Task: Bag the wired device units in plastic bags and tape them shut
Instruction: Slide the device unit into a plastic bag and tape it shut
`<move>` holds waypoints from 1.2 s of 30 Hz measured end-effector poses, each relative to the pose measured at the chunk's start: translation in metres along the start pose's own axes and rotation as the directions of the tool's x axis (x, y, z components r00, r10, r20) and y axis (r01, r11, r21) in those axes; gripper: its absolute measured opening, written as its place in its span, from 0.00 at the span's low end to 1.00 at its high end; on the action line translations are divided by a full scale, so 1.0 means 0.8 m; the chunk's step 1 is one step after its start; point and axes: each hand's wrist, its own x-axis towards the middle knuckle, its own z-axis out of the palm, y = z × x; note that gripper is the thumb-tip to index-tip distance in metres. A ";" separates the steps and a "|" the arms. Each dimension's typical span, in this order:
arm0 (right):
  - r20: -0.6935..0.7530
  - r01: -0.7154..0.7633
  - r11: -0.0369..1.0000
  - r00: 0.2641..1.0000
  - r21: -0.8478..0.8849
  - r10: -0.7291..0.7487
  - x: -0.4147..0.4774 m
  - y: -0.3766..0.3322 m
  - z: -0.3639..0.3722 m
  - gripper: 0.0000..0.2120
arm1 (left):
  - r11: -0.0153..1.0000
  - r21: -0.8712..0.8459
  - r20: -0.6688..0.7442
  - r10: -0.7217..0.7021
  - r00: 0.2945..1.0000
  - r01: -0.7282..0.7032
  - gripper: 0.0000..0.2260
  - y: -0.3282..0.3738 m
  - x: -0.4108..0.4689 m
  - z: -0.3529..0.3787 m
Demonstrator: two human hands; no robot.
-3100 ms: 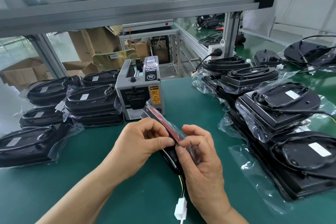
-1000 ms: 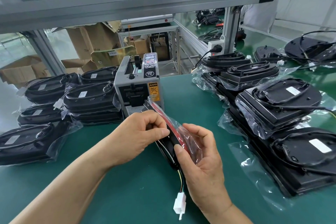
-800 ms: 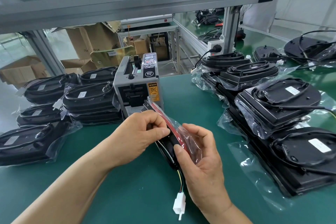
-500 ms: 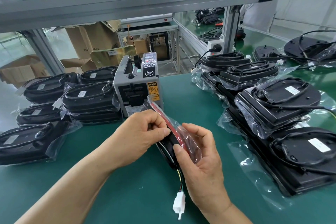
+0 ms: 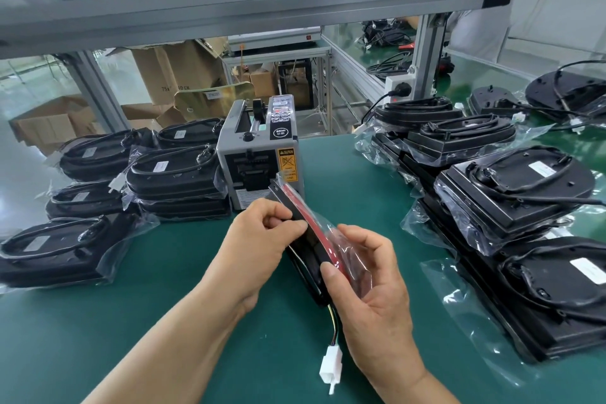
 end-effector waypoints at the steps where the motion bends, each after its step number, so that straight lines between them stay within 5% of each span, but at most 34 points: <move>1: -0.004 -0.002 1.000 1.000 0.003 0.002 0.000 0.001 0.000 0.19 | 1.000 -0.002 -0.017 0.013 1.000 -0.013 0.09 -0.001 -0.002 0.003; 15: -0.039 -0.185 0.972 0.981 0.145 0.192 0.006 -0.011 -0.013 0.17 | 0.997 -0.076 0.067 0.029 0.997 -0.024 0.21 0.004 -0.025 0.026; 19: 0.064 -0.321 0.929 0.939 -0.187 0.337 0.074 -0.039 -0.033 0.27 | 0.995 -0.101 0.126 0.001 0.992 0.012 0.20 -0.001 -0.025 0.028; 22: 0.258 -0.402 0.809 0.804 -0.429 0.536 0.129 -0.055 -0.025 0.43 | 0.999 -0.029 0.114 0.022 0.993 -0.019 0.19 0.002 -0.027 0.037; 27: 0.348 -0.377 0.805 0.758 -0.458 0.552 0.154 -0.038 -0.012 0.22 | 0.995 0.071 0.169 0.051 0.984 -0.064 0.18 0.008 -0.024 0.028; 32: 0.367 -0.479 0.803 0.718 -0.356 0.591 0.155 -0.023 -0.018 0.13 | 0.957 -0.278 -0.178 -0.140 0.974 0.087 0.06 0.003 0.065 -0.018; 36: 0.345 -0.393 0.794 0.745 -0.464 0.571 0.152 -0.030 -0.016 0.26 | 0.836 -0.495 -0.225 -0.384 0.896 0.234 0.05 0.001 0.129 -0.037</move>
